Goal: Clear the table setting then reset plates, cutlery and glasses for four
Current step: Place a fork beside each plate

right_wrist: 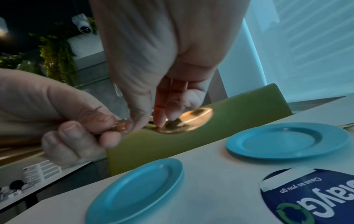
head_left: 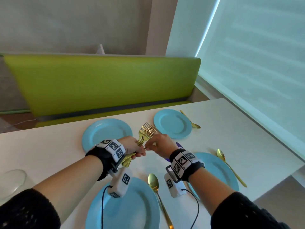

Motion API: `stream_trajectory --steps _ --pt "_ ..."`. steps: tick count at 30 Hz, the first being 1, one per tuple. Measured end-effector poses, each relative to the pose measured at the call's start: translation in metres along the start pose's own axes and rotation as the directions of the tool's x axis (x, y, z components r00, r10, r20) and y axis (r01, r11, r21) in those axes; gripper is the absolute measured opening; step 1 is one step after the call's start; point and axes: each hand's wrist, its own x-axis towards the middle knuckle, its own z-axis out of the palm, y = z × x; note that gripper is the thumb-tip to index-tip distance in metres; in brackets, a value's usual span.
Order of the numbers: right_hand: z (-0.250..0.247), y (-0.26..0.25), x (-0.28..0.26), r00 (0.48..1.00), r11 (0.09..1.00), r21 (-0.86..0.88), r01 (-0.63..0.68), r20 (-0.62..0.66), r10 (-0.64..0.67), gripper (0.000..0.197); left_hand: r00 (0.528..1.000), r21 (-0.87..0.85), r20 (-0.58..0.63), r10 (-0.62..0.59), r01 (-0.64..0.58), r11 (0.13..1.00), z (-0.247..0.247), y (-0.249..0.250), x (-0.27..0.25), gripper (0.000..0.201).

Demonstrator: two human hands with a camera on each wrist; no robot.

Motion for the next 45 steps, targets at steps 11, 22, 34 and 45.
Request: stream_trajectory --steps 11,22,34,45 --pt "0.017 -0.026 0.008 0.997 0.996 -0.087 0.002 0.073 0.005 0.016 1.0 -0.12 -0.013 -0.025 0.023 0.993 -0.028 -0.016 -0.002 0.027" --pt "0.025 0.028 0.101 0.925 0.93 0.031 -0.367 0.121 0.361 0.016 0.917 -0.256 -0.357 -0.177 0.086 0.963 -0.098 -0.037 0.06 0.032" --pt "0.077 0.034 0.182 0.794 0.835 -0.144 -0.531 0.258 0.55 0.031 0.888 -0.262 -0.43 -0.161 0.048 0.964 -0.119 -0.05 0.103 0.028" --pt "0.09 0.035 0.195 0.743 0.751 0.035 -0.659 0.184 0.643 0.031 0.879 -0.271 -0.457 -0.139 0.011 0.962 -0.117 -0.042 0.104 0.029"
